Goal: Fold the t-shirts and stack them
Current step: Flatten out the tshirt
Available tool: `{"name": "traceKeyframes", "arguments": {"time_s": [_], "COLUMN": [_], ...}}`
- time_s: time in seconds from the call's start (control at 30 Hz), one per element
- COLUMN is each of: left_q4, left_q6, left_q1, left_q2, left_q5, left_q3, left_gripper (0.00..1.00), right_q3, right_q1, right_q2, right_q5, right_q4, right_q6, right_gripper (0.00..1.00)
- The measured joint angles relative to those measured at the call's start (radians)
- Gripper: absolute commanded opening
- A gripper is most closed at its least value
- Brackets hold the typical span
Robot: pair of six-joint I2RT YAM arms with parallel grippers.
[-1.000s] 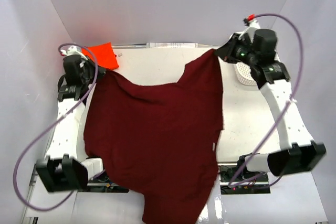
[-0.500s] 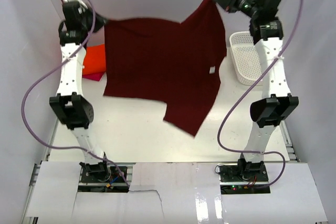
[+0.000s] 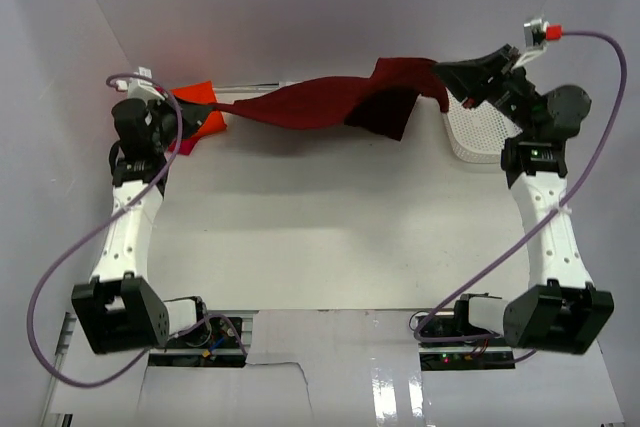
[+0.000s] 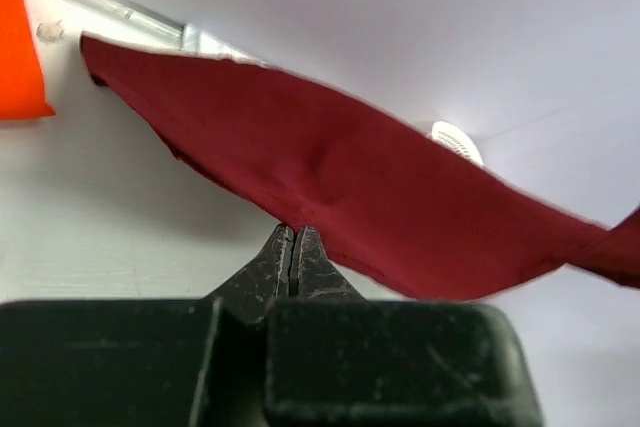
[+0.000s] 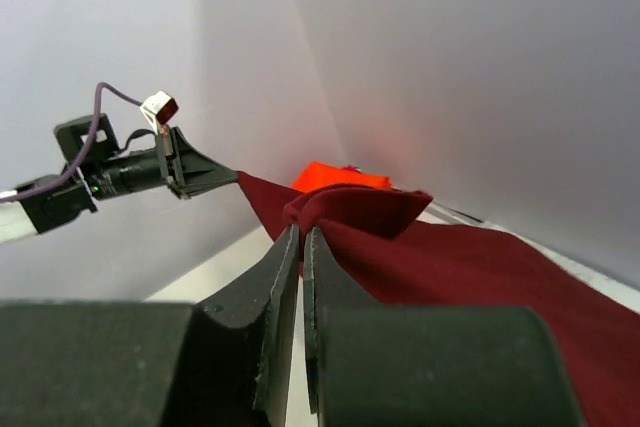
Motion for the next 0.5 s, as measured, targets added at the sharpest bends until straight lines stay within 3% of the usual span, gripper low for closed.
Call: {"name": "traceKeyframes", "arguments": {"time_s": [0.17, 0.27, 0.5], "left_q4": [0.048, -0.004, -0.197], "left_q6": [0.008, 0.031, 0.069], "left_q1": [0.000, 0.000, 0.000], "left_q2": [-0.238, -0.264, -0.270], "left_q5": [0.017, 0.026, 0.038], "left_q3": [-0.193, -0.220, -0.301], "left_gripper": [0.00, 0.00, 0.00], "right_q3": [-0.288, -0.361, -0.350], "right_q1": [0.000, 0.001, 0.001], "right_q2": [-0.184, -0.210, -0.240], "right_q5": [-0.020, -0.003, 0.071], "right_q4": [0.060, -0.162, -0.726], "right_q6": [0.082, 0.038, -0.127], "right_gripper": [0.08, 0.08, 0.08]}}
